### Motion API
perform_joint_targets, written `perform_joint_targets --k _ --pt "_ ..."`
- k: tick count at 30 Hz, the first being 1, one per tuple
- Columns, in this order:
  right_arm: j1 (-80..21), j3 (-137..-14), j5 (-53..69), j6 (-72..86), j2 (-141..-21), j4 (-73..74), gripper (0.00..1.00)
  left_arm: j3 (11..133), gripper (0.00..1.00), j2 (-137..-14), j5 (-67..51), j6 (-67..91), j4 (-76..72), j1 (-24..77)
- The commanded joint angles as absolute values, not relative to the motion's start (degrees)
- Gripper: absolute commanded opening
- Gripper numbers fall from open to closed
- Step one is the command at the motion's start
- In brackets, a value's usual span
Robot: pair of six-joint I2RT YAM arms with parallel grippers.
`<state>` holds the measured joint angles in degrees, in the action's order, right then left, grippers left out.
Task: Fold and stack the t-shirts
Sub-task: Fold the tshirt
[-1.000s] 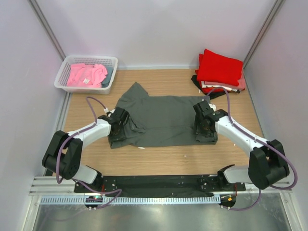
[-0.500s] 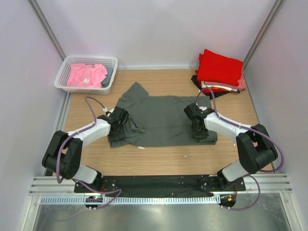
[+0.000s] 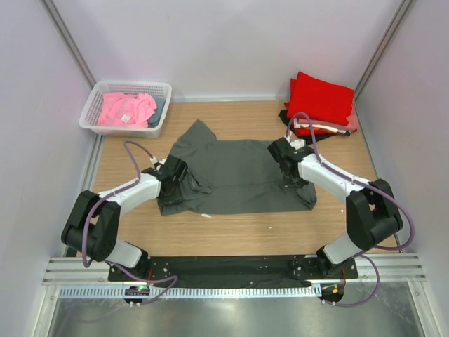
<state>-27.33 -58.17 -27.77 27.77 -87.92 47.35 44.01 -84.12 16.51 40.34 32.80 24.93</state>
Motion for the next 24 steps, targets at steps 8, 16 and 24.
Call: perform_joint_targets --k 8,16,24 --pt "-21.01 -65.83 -35.68 22.59 -92.89 48.69 0.14 42.8 0.45 -84.64 17.49 40.34 30.94 24.35" --pt "-13.89 -66.61 -39.29 25.66 -91.86 49.3 0.76 42.89 0.44 -84.9 16.88 40.17 30.76 24.35" --pt "-16.78 -63.64 -18.04 27.41 -80.95 44.74 0.65 42.98 0.43 -84.9 16.7 40.08 30.67 24.35"
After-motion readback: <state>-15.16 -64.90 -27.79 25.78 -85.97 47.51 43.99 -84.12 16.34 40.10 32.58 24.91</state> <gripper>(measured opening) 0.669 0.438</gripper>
